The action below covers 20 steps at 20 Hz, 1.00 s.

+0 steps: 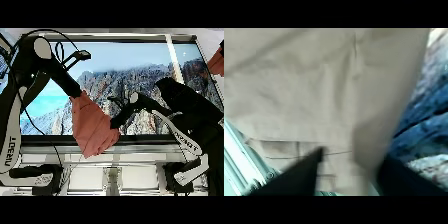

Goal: Fold the clothes and pants, and hang the long-sleeved shirts on hangers.

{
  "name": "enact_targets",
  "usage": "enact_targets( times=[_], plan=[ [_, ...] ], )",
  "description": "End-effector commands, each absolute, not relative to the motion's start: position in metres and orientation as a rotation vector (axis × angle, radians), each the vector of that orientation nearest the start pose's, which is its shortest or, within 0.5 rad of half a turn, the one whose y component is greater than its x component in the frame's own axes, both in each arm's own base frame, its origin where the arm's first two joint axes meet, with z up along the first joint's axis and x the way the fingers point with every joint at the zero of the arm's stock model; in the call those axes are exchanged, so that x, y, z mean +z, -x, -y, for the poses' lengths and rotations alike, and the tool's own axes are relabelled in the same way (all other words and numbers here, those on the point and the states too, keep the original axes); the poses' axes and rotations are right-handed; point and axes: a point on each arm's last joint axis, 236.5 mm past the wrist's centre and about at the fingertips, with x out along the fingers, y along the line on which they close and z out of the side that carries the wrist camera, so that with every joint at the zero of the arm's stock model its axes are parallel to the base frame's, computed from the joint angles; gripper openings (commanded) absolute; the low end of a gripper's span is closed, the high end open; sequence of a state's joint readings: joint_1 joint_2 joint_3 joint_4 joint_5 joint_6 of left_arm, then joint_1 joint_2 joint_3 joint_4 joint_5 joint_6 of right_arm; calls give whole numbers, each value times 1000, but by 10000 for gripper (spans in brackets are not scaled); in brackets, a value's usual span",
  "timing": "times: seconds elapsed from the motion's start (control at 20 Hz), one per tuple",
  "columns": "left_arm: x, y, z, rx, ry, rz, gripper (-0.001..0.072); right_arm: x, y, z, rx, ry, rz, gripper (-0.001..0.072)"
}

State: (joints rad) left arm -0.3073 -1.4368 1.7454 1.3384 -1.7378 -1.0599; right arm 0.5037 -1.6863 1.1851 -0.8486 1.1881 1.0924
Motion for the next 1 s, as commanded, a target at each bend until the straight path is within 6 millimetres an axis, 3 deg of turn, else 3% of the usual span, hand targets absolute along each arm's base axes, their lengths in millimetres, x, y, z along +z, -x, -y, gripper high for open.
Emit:
enact_targets(
  times=[0.0,0.15,0.25,0.7,0.85,0.95],
  plan=[
    [123,-347,157,-791,-451,-1293,22,-73,-290,-311,1001,-62,-1520,448],
    [123,-347,156,-790,-451,-1293,23,-76,-301,-314,975,-67,-1480,439],
    [123,-348,156,-790,-451,-1293,22,-78,-304,-318,970,-62,-1459,362],
    [123,-349,157,-788,-450,-1285,22,-107,-285,-313,976,-35,-1570,360],
    [123,-350,157,-786,-450,-1282,22,-110,-285,-309,969,-6,-1573,178],
    [123,-350,157,-786,-450,-1282,23,-110,-284,-309,971,-11,-1574,20]
  ],
)
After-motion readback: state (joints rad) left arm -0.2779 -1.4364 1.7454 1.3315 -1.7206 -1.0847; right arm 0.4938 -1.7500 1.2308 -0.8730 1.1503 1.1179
